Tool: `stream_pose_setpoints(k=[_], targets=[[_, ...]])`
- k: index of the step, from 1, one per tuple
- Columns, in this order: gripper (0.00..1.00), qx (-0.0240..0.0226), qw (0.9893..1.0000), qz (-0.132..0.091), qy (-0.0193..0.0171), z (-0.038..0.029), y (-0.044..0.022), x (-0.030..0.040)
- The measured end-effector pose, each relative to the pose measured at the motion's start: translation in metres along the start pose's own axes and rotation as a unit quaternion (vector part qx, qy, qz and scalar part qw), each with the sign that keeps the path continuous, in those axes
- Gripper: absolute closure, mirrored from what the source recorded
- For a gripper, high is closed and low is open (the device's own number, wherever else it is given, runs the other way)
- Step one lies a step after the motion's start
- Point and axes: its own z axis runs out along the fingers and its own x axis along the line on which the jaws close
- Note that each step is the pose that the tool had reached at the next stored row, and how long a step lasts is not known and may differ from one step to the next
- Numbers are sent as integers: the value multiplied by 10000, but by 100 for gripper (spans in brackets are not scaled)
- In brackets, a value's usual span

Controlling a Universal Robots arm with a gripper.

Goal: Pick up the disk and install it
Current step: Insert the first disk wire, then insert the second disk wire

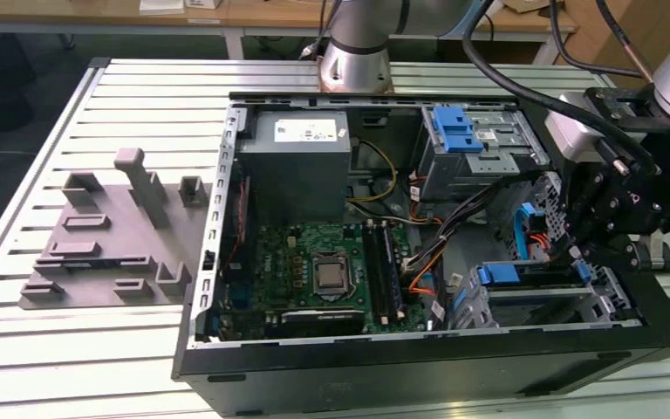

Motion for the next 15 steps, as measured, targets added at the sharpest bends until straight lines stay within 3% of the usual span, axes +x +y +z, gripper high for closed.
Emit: stream_pose_setpoints(k=[15], targets=[[89, 0, 10000, 0, 1, -3, 1, 0]])
